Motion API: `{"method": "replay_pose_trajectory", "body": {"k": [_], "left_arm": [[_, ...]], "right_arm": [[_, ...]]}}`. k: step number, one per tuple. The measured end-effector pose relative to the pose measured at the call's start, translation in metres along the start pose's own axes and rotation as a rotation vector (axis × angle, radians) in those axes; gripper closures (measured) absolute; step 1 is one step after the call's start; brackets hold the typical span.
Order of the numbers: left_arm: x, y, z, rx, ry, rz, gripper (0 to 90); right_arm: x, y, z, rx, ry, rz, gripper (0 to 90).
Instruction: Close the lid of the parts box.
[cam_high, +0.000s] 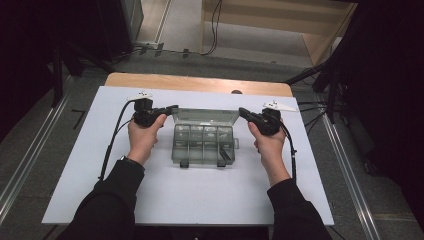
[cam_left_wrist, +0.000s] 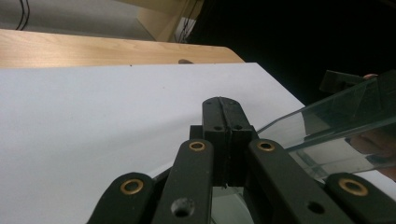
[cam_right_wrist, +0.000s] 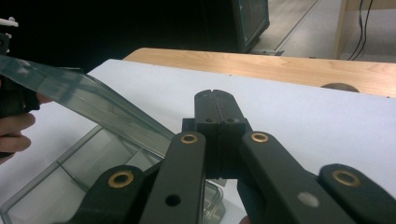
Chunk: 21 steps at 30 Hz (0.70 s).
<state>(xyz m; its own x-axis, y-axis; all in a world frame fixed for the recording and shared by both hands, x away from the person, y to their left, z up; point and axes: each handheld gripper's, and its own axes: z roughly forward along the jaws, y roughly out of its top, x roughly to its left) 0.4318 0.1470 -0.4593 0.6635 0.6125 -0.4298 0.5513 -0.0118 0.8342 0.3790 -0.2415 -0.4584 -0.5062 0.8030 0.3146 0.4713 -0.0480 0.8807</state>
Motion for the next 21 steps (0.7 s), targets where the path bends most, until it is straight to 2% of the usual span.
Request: {"method": "replay_pose_trajectory", "body": {"k": [9, 15, 21], "left_arm": [[-0.005, -0.003, -0.008, -0.007, -0.021, 0.019, 89.4], [-0.009, -0.007, -0.015, -0.018, -0.029, 0.034, 89.4], [-0.015, -0.013, -0.020, -0.018, -0.039, 0.056, 89.4]], "right_arm": [[0.006, -0.005, -0.006, -0.009, -0.010, -0.027, 87.4], [0.007, -0.009, -0.014, -0.021, -0.004, -0.012, 87.3], [0.011, -0.016, -0.018, -0.014, -0.016, -0.046, 87.4]]}}
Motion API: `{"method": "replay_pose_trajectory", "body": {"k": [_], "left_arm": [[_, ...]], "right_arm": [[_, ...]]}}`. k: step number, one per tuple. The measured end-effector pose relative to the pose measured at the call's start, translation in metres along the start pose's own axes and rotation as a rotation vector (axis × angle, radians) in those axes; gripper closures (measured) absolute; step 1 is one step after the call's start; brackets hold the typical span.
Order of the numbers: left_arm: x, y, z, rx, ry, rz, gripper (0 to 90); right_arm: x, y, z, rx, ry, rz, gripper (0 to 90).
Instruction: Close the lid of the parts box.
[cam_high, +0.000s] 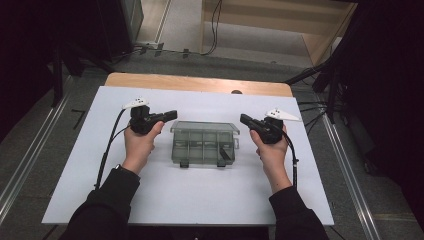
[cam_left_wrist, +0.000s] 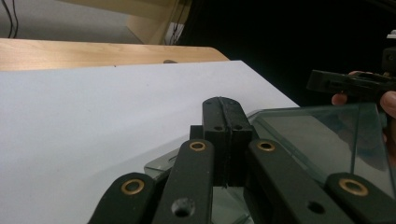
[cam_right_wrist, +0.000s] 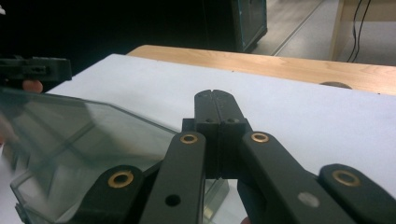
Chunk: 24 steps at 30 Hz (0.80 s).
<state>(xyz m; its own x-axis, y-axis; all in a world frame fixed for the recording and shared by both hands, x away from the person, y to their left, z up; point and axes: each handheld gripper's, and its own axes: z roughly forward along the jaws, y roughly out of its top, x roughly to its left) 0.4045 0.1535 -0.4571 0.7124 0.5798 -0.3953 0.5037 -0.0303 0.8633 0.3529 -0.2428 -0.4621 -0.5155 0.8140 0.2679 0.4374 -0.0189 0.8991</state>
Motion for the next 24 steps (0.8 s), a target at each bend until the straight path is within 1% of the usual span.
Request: {"method": "replay_pose_trajectory", "body": {"k": [1, 2, 5, 6, 10, 14, 16, 19, 24], "left_arm": [[-0.001, -0.001, -0.001, -0.002, -0.003, 0.002, 89.4], [-0.002, -0.003, -0.002, -0.004, -0.007, 0.006, 89.4], [-0.005, -0.006, -0.004, -0.007, -0.016, 0.010, 89.4], [-0.007, -0.007, -0.004, -0.006, -0.017, 0.019, 89.4], [-0.012, -0.012, -0.008, -0.007, -0.028, 0.029, 89.4], [-0.017, -0.021, -0.012, -0.013, -0.048, 0.030, 89.4], [-0.020, -0.025, -0.013, -0.019, -0.051, 0.027, 89.4], [-0.024, -0.031, -0.017, -0.017, -0.049, 0.044, 89.4], [-0.031, -0.039, -0.022, -0.021, -0.050, 0.047, 89.4]], "right_arm": [[0.000, -0.001, 0.000, 0.000, -0.001, -0.008, 87.4], [0.001, -0.003, -0.001, 0.001, -0.003, -0.004, 87.4], [0.003, -0.007, -0.002, 0.000, -0.005, -0.013, 87.4], [0.004, -0.008, -0.003, 0.000, -0.005, -0.015, 87.4], [0.008, -0.013, -0.005, 0.002, -0.003, -0.027, 87.4], [0.013, -0.018, -0.007, 0.004, -0.003, -0.047, 87.3], [0.016, -0.021, -0.009, 0.005, -0.003, -0.054, 87.3], [0.019, -0.025, -0.010, 0.008, -0.003, -0.070, 87.3], [0.023, -0.032, -0.014, 0.012, -0.001, -0.069, 87.3]]}}
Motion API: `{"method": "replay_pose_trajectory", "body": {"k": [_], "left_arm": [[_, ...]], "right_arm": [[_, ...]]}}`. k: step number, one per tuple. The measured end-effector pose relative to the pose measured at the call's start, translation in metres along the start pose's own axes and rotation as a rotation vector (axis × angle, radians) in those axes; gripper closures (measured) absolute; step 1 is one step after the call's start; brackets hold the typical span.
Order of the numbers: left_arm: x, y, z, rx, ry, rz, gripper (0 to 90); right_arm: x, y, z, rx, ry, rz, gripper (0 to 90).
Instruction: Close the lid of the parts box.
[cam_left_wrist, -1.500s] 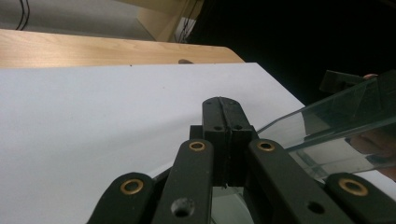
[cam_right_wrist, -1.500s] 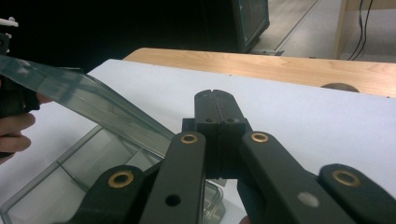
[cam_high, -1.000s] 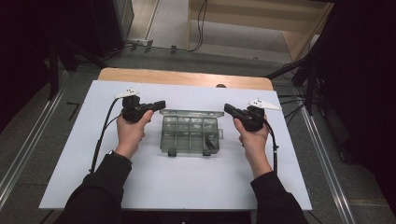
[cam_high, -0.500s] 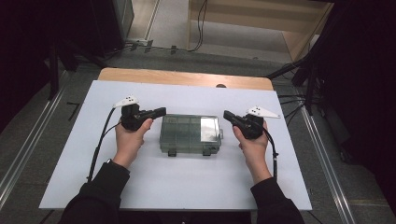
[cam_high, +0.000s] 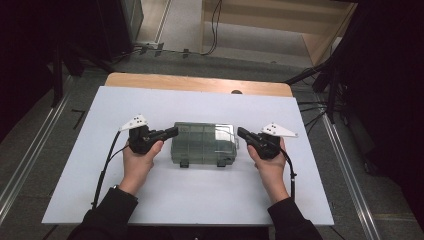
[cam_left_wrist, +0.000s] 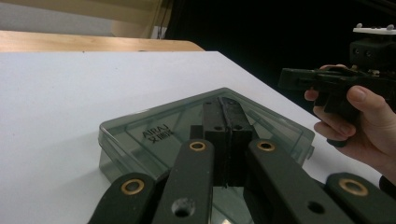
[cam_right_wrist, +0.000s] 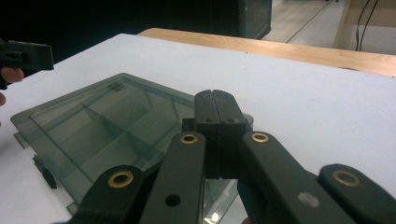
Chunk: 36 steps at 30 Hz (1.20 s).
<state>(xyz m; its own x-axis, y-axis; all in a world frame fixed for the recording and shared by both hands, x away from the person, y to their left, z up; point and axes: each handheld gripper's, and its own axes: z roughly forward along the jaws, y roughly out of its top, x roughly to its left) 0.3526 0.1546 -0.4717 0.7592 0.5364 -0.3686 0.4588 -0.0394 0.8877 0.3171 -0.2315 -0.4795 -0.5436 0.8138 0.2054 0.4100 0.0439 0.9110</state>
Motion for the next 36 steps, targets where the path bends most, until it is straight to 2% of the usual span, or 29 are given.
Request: {"method": "replay_pose_trajectory", "body": {"k": [5, 9, 12, 16, 19, 25, 36], "left_arm": [[-0.008, -0.006, -0.005, 0.007, 0.004, 0.016, 89.4], [-0.012, -0.011, -0.008, 0.015, 0.025, 0.033, 89.4], [-0.012, -0.017, -0.010, 0.021, 0.033, 0.035, 89.5], [-0.015, -0.022, -0.013, 0.021, 0.027, 0.016, 89.4], [-0.019, -0.026, -0.015, 0.030, 0.027, 0.034, 89.4], [-0.023, -0.030, -0.019, 0.041, 0.039, 0.056, 89.4], [-0.025, -0.039, -0.019, 0.066, 0.047, 0.066, 89.4]], "right_arm": [[0.004, -0.006, -0.003, -0.003, 0.003, -0.009, 87.3], [0.008, -0.010, -0.006, -0.006, 0.006, -0.010, 87.3], [0.010, -0.012, -0.009, -0.006, 0.007, -0.023, 87.3], [0.013, -0.017, -0.011, 0.000, 0.006, -0.022, 87.3], [0.018, -0.022, -0.013, -0.005, 0.007, -0.003, 87.3], [0.029, -0.029, -0.018, -0.002, -0.006, -0.033, 87.3], [0.031, -0.038, -0.022, 0.014, -0.010, -0.030, 87.3]]}}
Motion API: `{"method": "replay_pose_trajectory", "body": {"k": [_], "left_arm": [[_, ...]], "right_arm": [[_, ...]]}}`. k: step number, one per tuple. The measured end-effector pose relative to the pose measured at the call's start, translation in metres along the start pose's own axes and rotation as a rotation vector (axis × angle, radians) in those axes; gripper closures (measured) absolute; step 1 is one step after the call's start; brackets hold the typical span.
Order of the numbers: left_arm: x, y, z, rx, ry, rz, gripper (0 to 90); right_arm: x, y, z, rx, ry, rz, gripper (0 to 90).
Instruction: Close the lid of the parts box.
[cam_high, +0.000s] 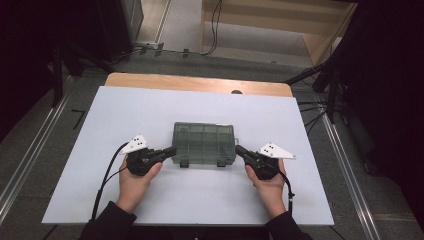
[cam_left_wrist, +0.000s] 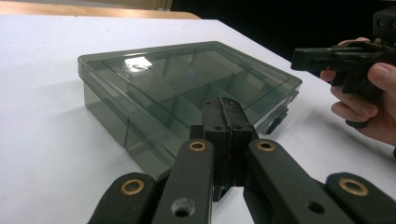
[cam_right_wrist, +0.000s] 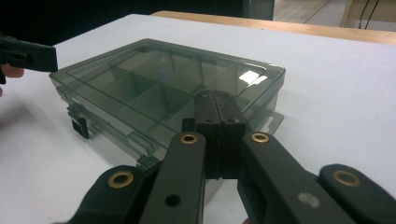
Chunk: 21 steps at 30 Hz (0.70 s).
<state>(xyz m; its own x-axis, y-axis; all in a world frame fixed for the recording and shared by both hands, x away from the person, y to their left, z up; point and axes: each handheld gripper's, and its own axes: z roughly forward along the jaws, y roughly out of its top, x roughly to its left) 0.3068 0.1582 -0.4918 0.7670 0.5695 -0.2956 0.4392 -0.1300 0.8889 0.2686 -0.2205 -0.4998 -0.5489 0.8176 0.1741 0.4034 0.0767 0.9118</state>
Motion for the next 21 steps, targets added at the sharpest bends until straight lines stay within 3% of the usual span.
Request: {"method": "replay_pose_trajectory", "body": {"k": [21], "left_arm": [[-0.0005, -0.0075, -0.0007, 0.021, 0.009, -0.004, 89.4]], "right_arm": [[0.0066, -0.0058, 0.0005, 0.028, 0.010, -0.030, 87.3]]}}
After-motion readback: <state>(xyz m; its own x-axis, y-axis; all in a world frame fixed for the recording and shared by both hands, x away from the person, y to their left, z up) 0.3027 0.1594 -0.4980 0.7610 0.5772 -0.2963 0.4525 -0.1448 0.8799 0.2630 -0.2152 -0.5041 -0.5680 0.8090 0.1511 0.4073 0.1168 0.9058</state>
